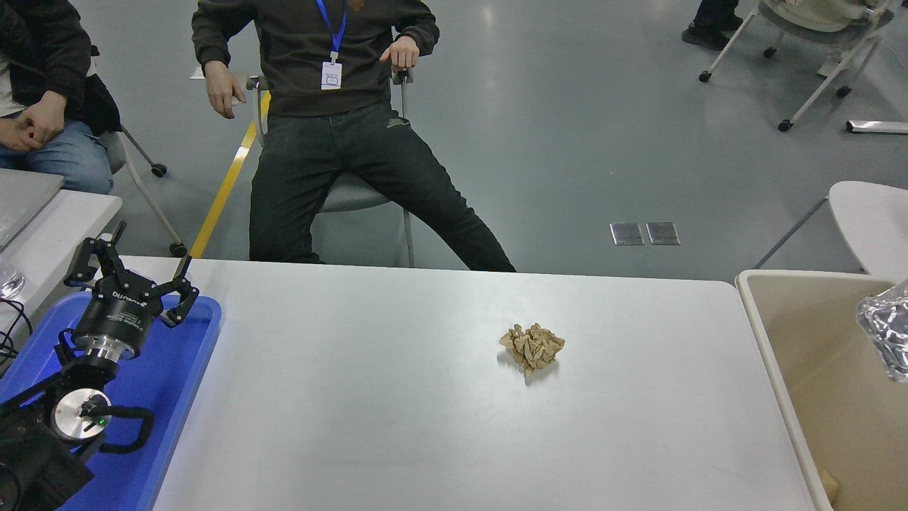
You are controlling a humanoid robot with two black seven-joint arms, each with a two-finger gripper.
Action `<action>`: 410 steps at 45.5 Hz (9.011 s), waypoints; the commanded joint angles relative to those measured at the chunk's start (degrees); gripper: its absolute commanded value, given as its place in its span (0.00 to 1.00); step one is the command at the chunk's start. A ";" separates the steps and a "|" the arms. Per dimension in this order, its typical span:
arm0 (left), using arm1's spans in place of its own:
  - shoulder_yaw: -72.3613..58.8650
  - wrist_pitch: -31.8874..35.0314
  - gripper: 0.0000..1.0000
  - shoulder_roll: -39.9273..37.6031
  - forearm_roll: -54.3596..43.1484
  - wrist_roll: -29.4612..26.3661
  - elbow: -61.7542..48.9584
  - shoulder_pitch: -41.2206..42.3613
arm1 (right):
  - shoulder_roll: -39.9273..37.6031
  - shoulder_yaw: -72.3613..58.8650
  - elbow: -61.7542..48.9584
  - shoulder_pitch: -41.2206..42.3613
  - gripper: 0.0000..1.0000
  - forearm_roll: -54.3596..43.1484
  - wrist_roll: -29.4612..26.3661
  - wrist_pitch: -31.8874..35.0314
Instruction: Clean the table surface
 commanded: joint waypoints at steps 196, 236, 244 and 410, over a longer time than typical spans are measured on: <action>0.00 0.00 1.00 0.00 0.00 -0.04 0.06 0.00 | 13.97 76.27 32.26 -14.97 0.99 -5.67 31.36 5.51; 0.00 0.00 1.00 0.00 0.00 -0.04 0.06 0.00 | 10.46 61.44 33.31 -9.61 0.99 -4.62 31.18 5.68; 0.00 0.00 1.00 0.00 0.00 -0.04 0.06 0.00 | 5.54 42.63 33.23 -2.05 0.99 -4.71 31.18 5.59; 0.00 0.00 1.00 0.00 0.00 0.04 -0.03 0.00 | 30.05 -30.25 15.47 16.94 0.92 -43.82 31.00 -8.29</action>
